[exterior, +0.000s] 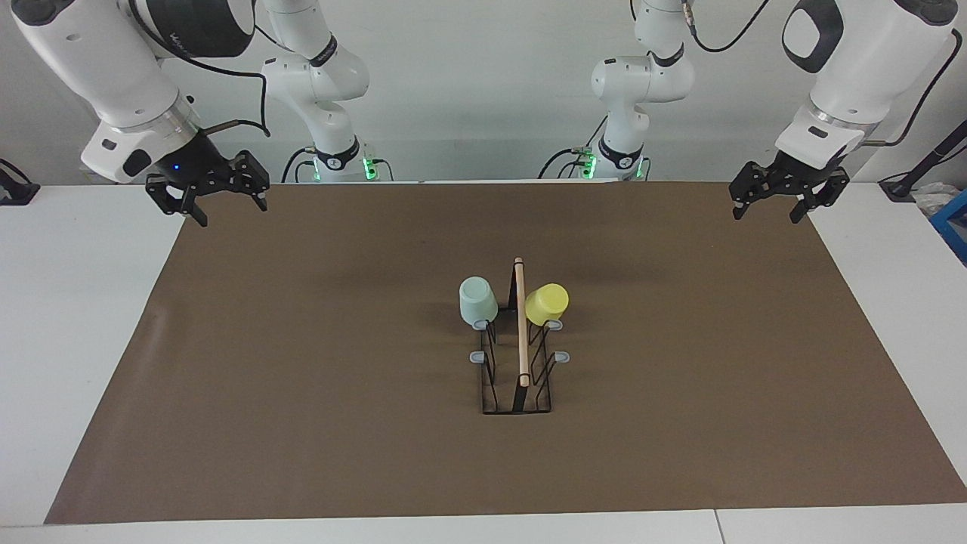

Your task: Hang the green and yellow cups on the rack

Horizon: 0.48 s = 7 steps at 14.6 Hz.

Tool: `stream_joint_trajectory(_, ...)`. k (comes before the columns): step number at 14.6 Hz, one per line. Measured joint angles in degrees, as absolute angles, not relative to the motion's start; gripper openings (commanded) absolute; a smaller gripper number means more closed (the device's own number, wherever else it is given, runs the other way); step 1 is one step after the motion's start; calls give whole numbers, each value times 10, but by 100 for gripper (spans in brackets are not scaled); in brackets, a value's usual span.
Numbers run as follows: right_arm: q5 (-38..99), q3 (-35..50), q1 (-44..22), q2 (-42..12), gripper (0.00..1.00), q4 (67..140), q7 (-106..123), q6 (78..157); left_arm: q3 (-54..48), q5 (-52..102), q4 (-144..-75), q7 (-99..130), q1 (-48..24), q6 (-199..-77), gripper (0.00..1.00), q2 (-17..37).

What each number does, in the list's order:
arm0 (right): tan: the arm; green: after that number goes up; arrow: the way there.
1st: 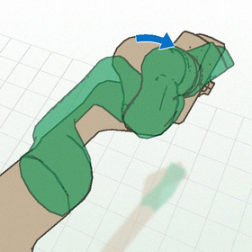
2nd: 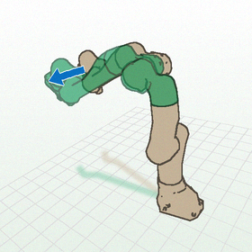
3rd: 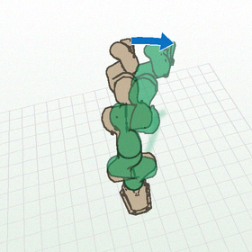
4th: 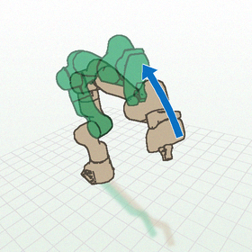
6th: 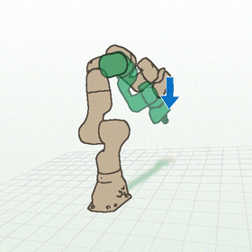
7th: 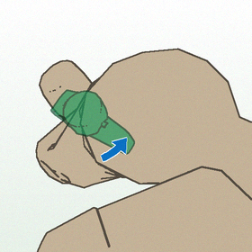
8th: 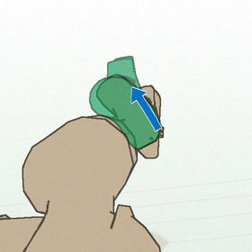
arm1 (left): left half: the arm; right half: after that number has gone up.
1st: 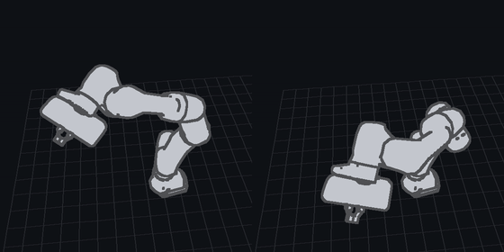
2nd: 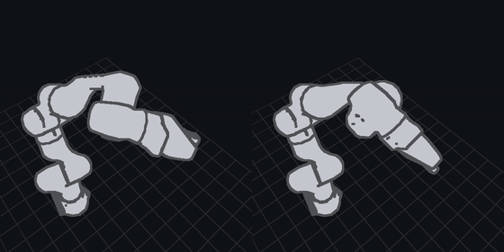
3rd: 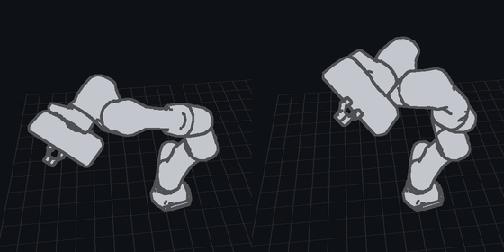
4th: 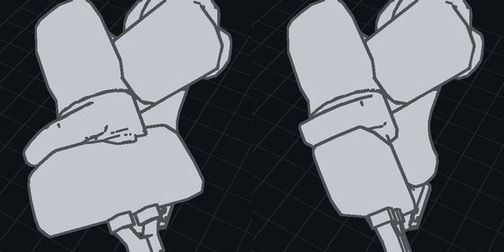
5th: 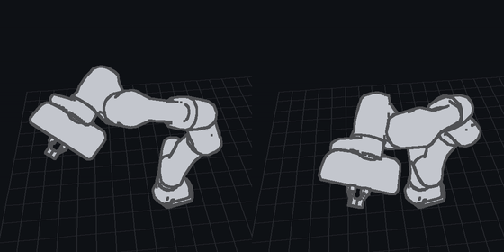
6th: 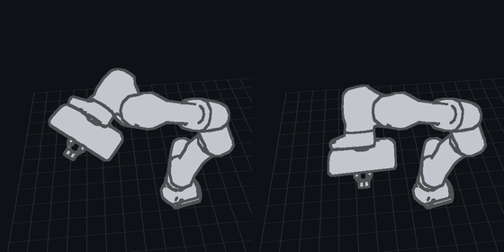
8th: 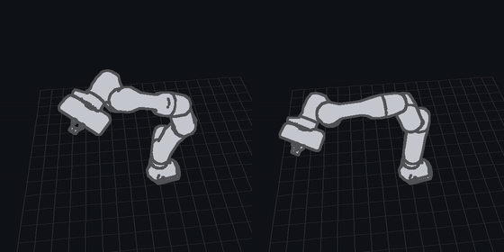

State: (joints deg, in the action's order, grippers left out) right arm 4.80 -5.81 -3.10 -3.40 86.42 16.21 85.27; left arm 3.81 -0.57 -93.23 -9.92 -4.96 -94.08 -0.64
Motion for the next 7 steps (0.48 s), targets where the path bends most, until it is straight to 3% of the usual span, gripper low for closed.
stream_joint_trajectory(7,47,-59,-39,-34,100,864,161,852,26,-6,-933,-99,-51,-941,100,-6)
